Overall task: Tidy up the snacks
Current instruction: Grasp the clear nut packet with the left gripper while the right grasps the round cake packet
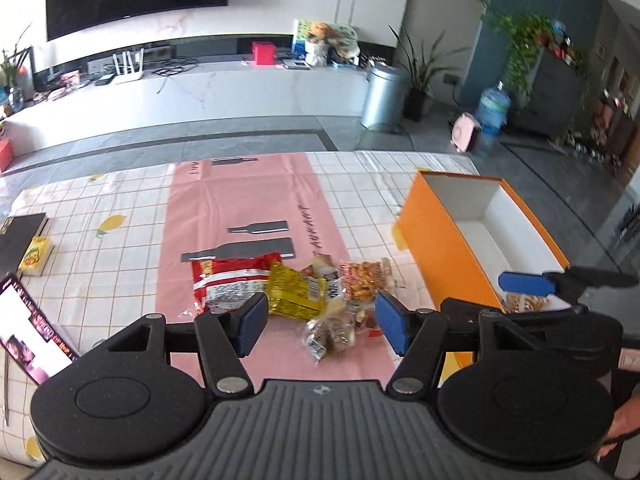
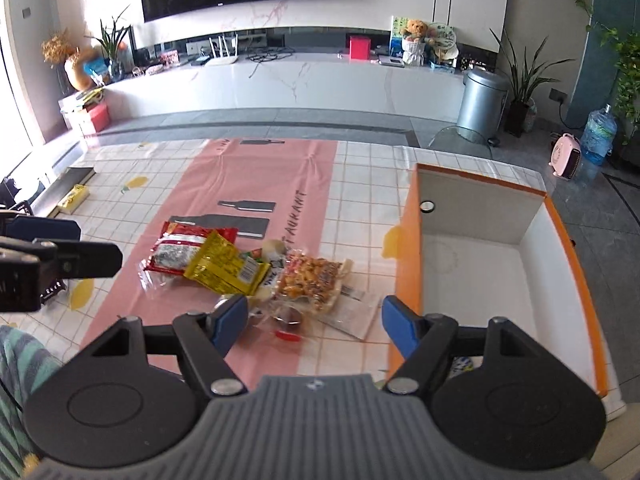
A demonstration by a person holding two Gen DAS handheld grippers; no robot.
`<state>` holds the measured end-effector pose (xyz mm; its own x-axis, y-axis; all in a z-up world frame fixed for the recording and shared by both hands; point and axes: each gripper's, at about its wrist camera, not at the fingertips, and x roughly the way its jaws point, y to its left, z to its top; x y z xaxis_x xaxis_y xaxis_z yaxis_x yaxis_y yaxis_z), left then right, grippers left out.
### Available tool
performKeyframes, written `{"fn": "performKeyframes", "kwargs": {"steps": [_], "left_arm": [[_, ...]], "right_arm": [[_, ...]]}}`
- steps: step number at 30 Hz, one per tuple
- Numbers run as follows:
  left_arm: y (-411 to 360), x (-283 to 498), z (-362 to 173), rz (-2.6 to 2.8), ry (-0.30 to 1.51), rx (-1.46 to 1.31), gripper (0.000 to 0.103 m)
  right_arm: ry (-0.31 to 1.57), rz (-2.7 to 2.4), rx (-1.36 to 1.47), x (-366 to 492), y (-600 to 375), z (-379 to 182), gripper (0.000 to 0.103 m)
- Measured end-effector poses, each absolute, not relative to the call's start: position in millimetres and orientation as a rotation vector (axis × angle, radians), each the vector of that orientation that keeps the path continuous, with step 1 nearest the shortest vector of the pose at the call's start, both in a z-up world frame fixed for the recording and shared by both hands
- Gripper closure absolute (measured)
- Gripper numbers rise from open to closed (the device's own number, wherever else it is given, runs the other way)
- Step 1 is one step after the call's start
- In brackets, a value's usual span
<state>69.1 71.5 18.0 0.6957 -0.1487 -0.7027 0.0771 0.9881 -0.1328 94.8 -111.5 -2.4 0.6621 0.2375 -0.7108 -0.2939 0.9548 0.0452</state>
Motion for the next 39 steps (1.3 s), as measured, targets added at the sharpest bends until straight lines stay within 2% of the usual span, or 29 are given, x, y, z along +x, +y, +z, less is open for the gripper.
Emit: {"fn": "performKeyframes", "kwargs": {"steps": [3, 12, 17, 39], "left_arm": [[87, 68, 13, -0.107, 0.778, -0.124, 0.033], [89, 71, -12, -0.17, 0.751, -0.099, 0.034], [84, 81, -41, -0.175, 0.789, -0.167, 0.04], [80, 130, -115, -0.135, 0.963, -0.343, 0.041]], "right_arm": [[0.754, 0.301, -0.033, 86, -101, -9, 0.034], [0.668, 0.242, -0.053, 87, -74, -40, 0.053], [0.673, 0.239, -0.03, 92, -80, -62, 0.063], [0.819, 0.258, 0.059, 154, -93, -134, 0.063]]}}
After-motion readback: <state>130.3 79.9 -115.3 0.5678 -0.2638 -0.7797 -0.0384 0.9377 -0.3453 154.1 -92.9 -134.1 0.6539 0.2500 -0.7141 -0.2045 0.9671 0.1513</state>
